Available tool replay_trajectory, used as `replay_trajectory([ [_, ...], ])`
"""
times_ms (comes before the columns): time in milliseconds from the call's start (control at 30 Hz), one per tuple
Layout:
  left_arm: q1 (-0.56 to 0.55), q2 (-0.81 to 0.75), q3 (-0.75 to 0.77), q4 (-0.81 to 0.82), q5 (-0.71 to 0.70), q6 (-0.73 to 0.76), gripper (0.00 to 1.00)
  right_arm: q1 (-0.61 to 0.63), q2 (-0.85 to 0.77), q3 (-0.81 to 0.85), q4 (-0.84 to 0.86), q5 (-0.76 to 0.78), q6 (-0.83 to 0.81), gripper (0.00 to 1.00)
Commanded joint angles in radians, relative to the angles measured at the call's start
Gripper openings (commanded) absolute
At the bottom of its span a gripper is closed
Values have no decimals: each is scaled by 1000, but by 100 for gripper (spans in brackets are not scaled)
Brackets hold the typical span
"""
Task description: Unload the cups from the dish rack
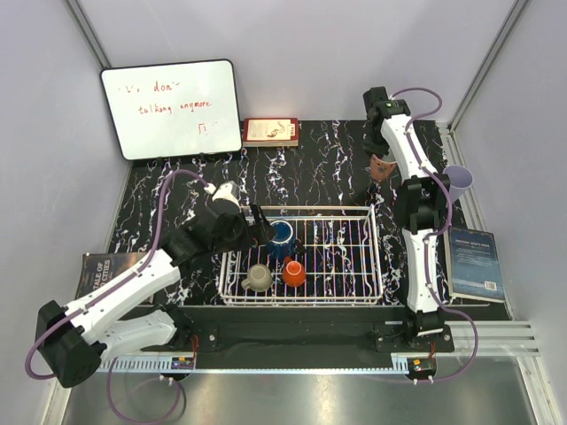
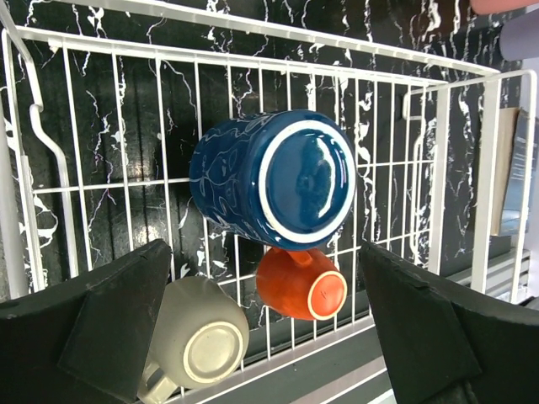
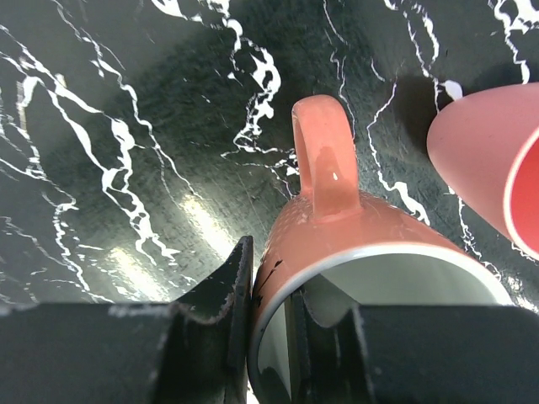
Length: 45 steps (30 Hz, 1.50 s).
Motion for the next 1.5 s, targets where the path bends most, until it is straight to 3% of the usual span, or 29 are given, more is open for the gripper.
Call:
replay_trajectory([
  [0,2,14,38,8,9,18,98,8,-9,4,10,11,-8,0],
  [433,2,20,15,9,9,8,98,-7,-18,-188,121,-30,-31,0],
  [1200,2,86,21,36,26,-4,98,-61,-48,-238,188,-13,-67,0],
  [1467,2,89,12,43,30,-2,98,-61,-107,-324,254,45,-65,0],
])
